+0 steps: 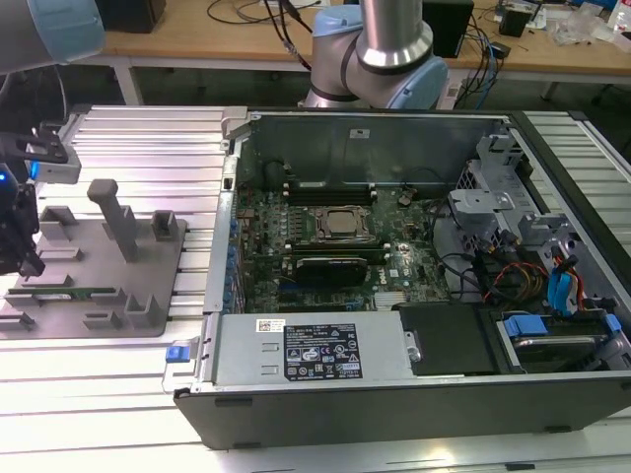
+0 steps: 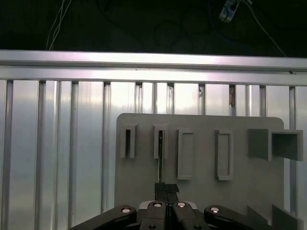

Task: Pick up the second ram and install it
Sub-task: 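Pick up the second ram and move it above second insertion slot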

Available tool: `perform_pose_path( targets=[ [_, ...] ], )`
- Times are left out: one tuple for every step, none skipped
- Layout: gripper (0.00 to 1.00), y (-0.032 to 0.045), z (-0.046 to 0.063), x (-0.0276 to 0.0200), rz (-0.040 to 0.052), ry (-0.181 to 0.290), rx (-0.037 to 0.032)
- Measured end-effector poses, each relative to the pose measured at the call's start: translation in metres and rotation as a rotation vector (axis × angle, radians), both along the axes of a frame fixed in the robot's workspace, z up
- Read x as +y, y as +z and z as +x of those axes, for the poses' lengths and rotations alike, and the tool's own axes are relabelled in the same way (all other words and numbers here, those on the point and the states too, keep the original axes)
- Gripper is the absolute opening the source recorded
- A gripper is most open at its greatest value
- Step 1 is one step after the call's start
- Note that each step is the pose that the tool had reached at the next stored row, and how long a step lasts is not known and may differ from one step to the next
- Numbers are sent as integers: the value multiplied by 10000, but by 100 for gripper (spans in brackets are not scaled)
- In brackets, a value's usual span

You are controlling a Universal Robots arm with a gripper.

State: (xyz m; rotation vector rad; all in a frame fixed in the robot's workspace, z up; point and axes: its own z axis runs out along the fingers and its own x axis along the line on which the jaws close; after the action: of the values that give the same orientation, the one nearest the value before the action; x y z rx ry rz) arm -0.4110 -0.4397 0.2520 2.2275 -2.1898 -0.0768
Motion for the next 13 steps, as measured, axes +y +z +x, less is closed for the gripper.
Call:
perform_pose_path(
  targets=[
    [8, -33, 9, -3, 0, 2, 1],
    [8, -85, 20, -3, 1, 0, 1],
    [8, -131, 31, -3, 0, 0, 4],
    [8, -150, 37, -3, 0, 0, 6],
    [8, -186, 43, -3, 1, 0, 6],
    [8, -195, 43, -3, 0, 0, 8],
    [8, -195, 43, -4, -1, 0, 9],
    [8, -197, 43, -4, 0, 0, 7],
    [8, -198, 43, -3, 0, 0, 7],
    [8, -200, 43, -3, 0, 0, 7],
    [8, -200, 43, -4, 0, 0, 7],
    [8, -201, 43, -4, 0, 1, 7],
    [8, -201, 43, -3, 0, 0, 7]
  ],
)
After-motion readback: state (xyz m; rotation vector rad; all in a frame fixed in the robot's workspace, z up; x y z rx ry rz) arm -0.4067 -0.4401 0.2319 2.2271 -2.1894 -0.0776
